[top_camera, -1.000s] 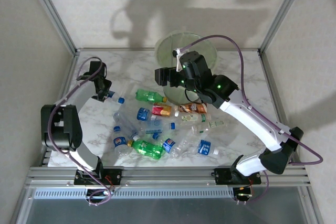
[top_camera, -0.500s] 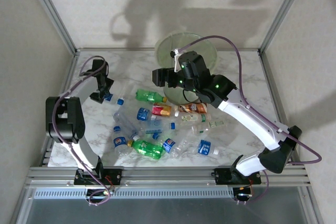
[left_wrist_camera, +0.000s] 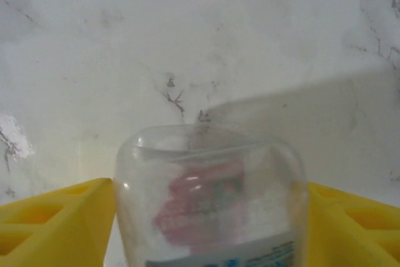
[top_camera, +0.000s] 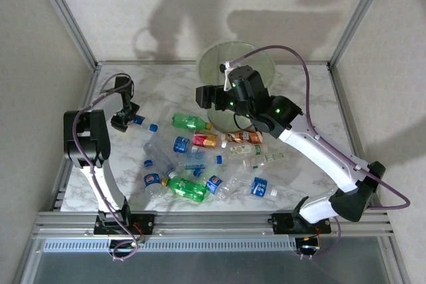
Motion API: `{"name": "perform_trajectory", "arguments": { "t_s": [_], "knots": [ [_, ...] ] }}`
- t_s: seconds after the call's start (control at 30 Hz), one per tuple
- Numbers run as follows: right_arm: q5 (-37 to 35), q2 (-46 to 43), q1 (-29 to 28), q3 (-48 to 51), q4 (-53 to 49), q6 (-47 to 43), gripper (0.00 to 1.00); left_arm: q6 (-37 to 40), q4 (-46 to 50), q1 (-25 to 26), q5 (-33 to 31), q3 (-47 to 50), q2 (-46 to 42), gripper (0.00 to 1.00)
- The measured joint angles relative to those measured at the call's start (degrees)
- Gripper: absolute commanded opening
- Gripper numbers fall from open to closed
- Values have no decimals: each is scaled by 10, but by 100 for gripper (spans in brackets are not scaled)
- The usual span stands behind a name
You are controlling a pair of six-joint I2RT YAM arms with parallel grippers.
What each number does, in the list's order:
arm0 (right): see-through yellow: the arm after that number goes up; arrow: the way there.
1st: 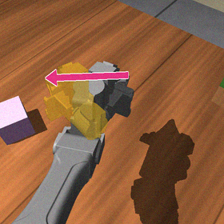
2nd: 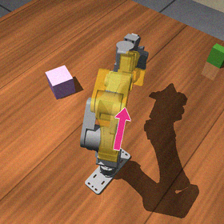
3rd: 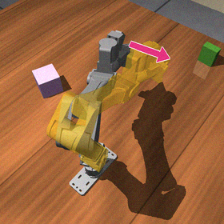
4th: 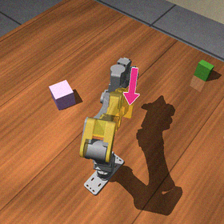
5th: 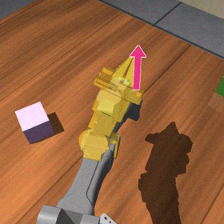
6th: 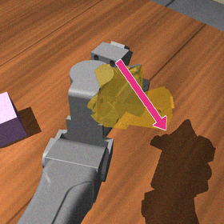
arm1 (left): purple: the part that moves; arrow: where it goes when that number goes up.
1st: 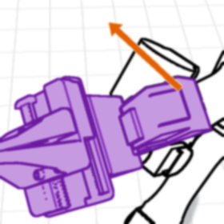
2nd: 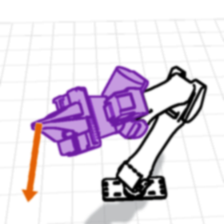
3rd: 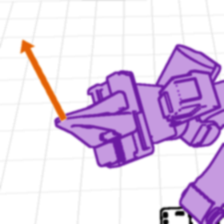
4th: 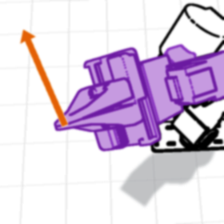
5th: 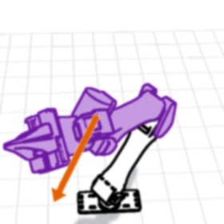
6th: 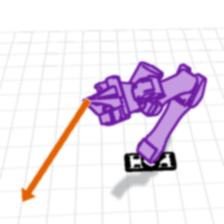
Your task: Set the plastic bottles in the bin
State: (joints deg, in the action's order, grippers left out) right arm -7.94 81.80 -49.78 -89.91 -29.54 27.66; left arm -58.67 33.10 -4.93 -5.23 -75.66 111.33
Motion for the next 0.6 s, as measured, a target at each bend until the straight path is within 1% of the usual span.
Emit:
{"name": "perform_trajectory", "arguments": {
  "t_s": [0.27, 0.47, 0.6],
  "knots": [
    [0, 0, 0, 0, 0, 0, 85, 5, -5, 0, -3, 2, 1, 52],
    [1, 0, 0, 0, 0, 2, 84, 8, -11, 0, 8, 20, -24, 49],
    [7, 0, 0, 0, 0, 4, 84, 9, -11, 3, 37, 24, -79, 48]
  ]
}}
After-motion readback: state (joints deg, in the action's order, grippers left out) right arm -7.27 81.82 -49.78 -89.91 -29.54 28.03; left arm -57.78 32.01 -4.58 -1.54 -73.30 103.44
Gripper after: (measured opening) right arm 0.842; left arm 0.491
